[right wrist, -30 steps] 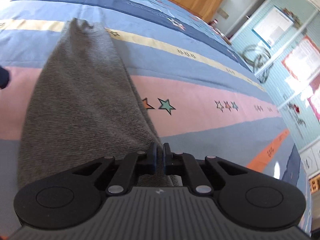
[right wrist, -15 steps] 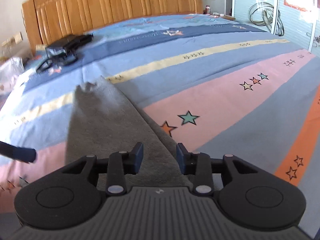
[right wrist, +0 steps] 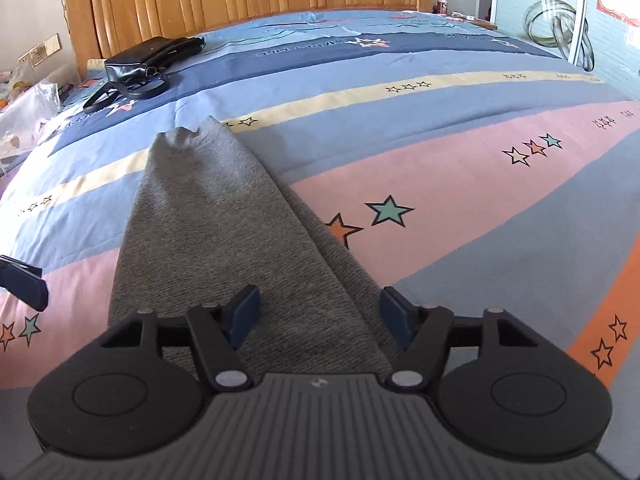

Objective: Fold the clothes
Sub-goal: 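Hold the grey sweater strip end pinched in the right gripper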

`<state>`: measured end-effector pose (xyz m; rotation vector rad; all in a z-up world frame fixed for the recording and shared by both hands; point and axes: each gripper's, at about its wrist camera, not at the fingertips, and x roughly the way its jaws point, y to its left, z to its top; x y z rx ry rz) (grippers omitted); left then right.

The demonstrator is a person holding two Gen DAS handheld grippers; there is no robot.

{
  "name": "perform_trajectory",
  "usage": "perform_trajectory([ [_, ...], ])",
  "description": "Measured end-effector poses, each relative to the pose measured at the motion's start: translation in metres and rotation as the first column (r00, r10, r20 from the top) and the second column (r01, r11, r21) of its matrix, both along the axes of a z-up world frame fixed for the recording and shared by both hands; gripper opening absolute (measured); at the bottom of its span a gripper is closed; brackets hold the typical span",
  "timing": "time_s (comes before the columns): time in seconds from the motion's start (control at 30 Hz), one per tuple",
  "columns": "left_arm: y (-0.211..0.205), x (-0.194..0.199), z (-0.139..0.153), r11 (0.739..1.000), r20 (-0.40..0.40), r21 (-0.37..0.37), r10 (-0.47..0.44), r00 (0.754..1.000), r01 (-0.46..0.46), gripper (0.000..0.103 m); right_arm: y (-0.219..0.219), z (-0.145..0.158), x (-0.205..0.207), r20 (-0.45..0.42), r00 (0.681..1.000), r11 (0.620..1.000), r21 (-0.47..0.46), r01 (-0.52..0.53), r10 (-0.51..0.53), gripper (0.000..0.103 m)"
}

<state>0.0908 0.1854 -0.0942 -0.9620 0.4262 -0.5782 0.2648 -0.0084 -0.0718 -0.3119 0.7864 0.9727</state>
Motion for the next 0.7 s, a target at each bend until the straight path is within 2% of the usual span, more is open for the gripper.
perform_trajectory([
  [0.23,0.002,0.001,-0.003,1.000,-0.002,-0.018,0.005,1.000,-0.005,0.102,-0.013,-0.002,0.023,-0.134,0.991,0.994,0.102,0.029,-0.015,0.057],
  [0.3,0.002,0.002,-0.004,1.000,-0.008,-0.025,0.007,1.000,-0.007,0.102,-0.014,-0.002,0.026,-0.149,0.989,0.993,0.112,0.019,-0.002,0.057],
  [0.4,0.003,0.003,-0.007,0.999,-0.019,-0.032,0.010,1.000,-0.011,0.102,-0.005,-0.001,0.018,-0.088,0.996,0.998,0.059,-0.014,0.019,0.045],
  [0.43,0.003,0.002,-0.007,0.999,-0.020,-0.034,0.010,1.000,-0.011,0.102,-0.002,0.000,0.014,-0.067,0.997,0.999,0.045,-0.019,0.022,0.034],
  [0.5,0.003,0.003,-0.006,0.999,-0.022,-0.034,0.011,1.000,-0.012,0.102,0.003,0.001,0.010,-0.040,0.999,0.999,0.024,-0.022,0.023,0.022],
  [0.63,0.003,0.003,-0.006,0.999,-0.020,-0.036,0.014,1.000,-0.015,0.102,0.007,0.004,0.003,0.003,1.000,1.000,-0.009,-0.020,0.020,0.012],
  [0.7,0.003,0.004,-0.006,0.999,-0.021,-0.041,0.015,1.000,-0.016,0.102,0.013,0.006,-0.006,0.059,0.998,0.999,-0.046,-0.026,0.029,0.010],
])
